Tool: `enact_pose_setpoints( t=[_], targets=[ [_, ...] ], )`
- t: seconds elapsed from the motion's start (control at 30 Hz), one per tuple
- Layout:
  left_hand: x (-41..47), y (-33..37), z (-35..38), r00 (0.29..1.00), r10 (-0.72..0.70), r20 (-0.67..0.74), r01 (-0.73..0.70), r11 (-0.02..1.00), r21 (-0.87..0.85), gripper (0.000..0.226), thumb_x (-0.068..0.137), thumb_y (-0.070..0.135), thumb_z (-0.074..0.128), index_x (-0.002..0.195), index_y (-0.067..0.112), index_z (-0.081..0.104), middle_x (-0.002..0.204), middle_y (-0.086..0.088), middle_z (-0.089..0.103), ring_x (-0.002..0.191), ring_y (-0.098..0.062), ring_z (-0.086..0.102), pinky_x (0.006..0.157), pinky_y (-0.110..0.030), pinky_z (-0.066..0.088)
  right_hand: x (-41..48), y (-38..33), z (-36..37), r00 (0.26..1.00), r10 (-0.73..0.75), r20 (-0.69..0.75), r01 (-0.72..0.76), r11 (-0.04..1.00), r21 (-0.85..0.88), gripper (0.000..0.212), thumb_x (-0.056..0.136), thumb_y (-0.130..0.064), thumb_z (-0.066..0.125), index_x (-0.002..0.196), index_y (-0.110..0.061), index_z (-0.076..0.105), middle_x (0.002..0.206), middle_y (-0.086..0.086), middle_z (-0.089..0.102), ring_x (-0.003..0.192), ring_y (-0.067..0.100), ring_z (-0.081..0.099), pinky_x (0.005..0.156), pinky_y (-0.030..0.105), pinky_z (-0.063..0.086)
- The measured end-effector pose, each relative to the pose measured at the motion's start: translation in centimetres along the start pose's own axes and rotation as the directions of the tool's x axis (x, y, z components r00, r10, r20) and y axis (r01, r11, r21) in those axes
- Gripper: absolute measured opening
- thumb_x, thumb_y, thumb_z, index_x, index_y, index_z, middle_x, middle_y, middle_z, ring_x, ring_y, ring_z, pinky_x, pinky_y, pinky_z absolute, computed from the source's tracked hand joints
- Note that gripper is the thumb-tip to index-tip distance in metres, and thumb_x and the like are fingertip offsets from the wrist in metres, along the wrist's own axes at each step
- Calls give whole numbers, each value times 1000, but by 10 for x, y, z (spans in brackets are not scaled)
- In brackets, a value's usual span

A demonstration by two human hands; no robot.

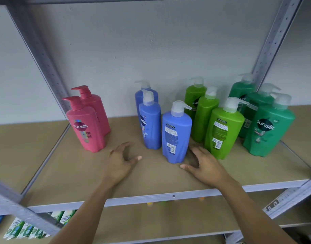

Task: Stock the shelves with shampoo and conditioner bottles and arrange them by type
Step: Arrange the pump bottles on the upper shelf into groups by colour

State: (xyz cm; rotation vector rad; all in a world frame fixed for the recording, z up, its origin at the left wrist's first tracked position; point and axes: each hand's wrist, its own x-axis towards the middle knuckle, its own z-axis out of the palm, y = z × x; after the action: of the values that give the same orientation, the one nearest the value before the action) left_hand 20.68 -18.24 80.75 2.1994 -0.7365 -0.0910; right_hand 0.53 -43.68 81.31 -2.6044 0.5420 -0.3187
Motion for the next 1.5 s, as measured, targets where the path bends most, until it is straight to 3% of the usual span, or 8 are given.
enact_pose_setpoints(
  t=[0.27,0.4,0.57,0.67,0.73,0.9,1.13,1.5],
  targets=[
    [35,29,6,989,6,150,54,917,-395,86,75,24,88,148,21,42,147,12,51,135,1,47,115,-25,36,-11,6,3,997,-33,63,48,966,-253,110,74,-91,-6,154,-30,38,164,-2,32,151,19,27,122,32,19],
    [54,41,12,960,72,272,52,904,-423,95,77,11,86,153,27,31,138,25,49,123,18,45,107,-16,37,-11,6,2,997,-28,78,48,962,-269,111,72,-92,-9,154,-33,36,165,-4,29,152,18,24,122,32,18],
    [69,39,15,953,61,297,83,889,-451,85,71,11,90,138,35,43,133,19,60,119,7,58,104,-24,46,-11,7,1,996,-28,82,49,963,-267,108,74,-91,-5,154,-33,37,165,-3,29,152,17,24,122,32,18],
    [70,40,17,958,63,281,71,894,-442,77,79,5,84,139,30,43,128,18,61,107,17,60,91,-10,48,-11,7,1,996,-30,87,52,960,-275,106,74,-91,-5,154,-34,35,165,-4,28,153,16,22,122,31,17],
    [70,38,20,966,56,252,64,893,-444,74,79,6,84,139,26,45,128,15,62,106,16,60,87,-8,49,-11,7,1,996,-27,91,52,959,-280,105,75,-90,-4,155,-34,35,165,-5,28,153,16,22,122,31,16],
    [68,35,33,994,-23,106,71,880,-470,83,69,17,93,138,19,46,130,6,63,117,-7,62,102,-36,52,-11,7,2,996,-28,89,52,956,-288,103,76,-89,-2,154,-34,35,165,-5,28,153,16,22,122,30,16],
    [64,41,48,990,-43,-131,1,953,-304,83,66,42,92,134,25,46,111,25,42,121,-16,50,101,-35,47,-11,8,2,997,-25,74,44,961,-273,103,77,-90,-1,153,-34,38,164,-5,31,152,15,25,121,30,18],
    [76,29,29,994,-56,97,97,868,-487,74,67,16,89,132,21,54,127,5,67,120,-13,61,105,-38,50,-11,6,3,997,-20,76,41,955,-293,104,76,-90,-5,155,-34,35,164,-5,29,152,15,24,122,30,18]
  ],
)
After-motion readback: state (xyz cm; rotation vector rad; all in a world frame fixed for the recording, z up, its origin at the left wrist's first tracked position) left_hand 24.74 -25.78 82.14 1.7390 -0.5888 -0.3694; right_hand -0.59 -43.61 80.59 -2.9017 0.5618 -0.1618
